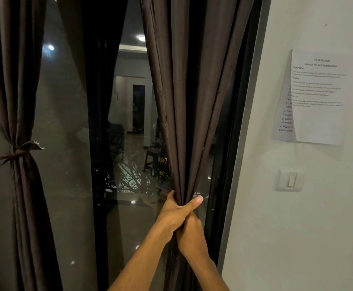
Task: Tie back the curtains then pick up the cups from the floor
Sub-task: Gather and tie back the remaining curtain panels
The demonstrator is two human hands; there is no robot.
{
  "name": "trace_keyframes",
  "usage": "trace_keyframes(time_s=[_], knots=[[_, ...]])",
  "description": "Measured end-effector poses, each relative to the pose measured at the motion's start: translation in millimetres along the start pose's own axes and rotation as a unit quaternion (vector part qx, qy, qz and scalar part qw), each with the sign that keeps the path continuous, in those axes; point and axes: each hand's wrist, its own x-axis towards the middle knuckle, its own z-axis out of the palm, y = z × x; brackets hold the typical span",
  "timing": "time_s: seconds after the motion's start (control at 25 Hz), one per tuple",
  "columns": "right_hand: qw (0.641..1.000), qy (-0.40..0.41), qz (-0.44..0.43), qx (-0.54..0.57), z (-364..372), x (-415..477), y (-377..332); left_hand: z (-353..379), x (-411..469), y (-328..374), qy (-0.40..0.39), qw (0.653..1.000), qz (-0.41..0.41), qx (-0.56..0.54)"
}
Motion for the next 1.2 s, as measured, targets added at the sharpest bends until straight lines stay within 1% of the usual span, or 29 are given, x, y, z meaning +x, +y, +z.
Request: trace_keyframes(time_s=[0.08,0.16,0.28,0.36,0.48,0.56,0.64,0.72,0.76,0.84,0.88,0.92,0.96,1.0,1.08,1.12,1.2], knots=[[0.999,-0.006,-0.015,-0.028,-8,-1,-5,-2,8,3,-0.016,1.000,0.000,0.020],[0.999,-0.021,-0.004,-0.028,-15,2,-7,-4,12,9,-0.027,0.999,-0.004,0.029],[0.999,-0.012,0.020,-0.022,-24,8,-9,-7,21,10,-0.044,0.999,-0.006,0.025],[0.999,-0.020,0.015,0.021,-32,12,-9,-8,26,10,-0.056,0.998,-0.009,0.012],[0.992,-0.065,0.028,0.105,-43,14,-14,-7,31,8,-0.054,0.998,-0.002,0.018],[0.986,-0.092,0.041,0.135,-51,12,-15,-3,34,7,-0.051,0.999,0.003,0.017],[0.970,-0.148,0.076,0.177,-62,11,-15,-3,34,8,-0.044,0.999,0.008,0.022],[0.944,-0.193,0.139,0.229,-75,10,-12,-3,35,9,-0.040,0.999,0.014,0.029],[0.937,-0.183,0.174,0.240,-81,11,-9,-4,36,9,-0.038,0.999,0.018,0.030],[0.941,-0.084,0.232,0.230,-89,18,-2,-4,35,8,-0.041,0.998,0.030,0.040],[0.943,-0.039,0.238,0.230,-93,23,0,-4,35,8,-0.048,0.997,0.038,0.047],[0.943,-0.021,0.235,0.236,-96,27,-1,-3,35,7,-0.055,0.996,0.045,0.051],[0.944,-0.030,0.226,0.240,-98,29,-5,-2,36,6,-0.062,0.995,0.051,0.051],[0.950,-0.048,0.208,0.227,-101,32,-8,-2,35,6,-0.068,0.995,0.057,0.051],[0.974,-0.074,0.158,0.148,-104,38,-14,-3,35,5,-0.079,0.993,0.068,0.061],[0.985,-0.071,0.134,0.089,-104,41,-16,-4,35,4,-0.080,0.992,0.070,0.067],[0.994,-0.029,0.101,-0.020,-105,47,-23,-2,32,4,-0.066,0.994,0.063,0.065]])
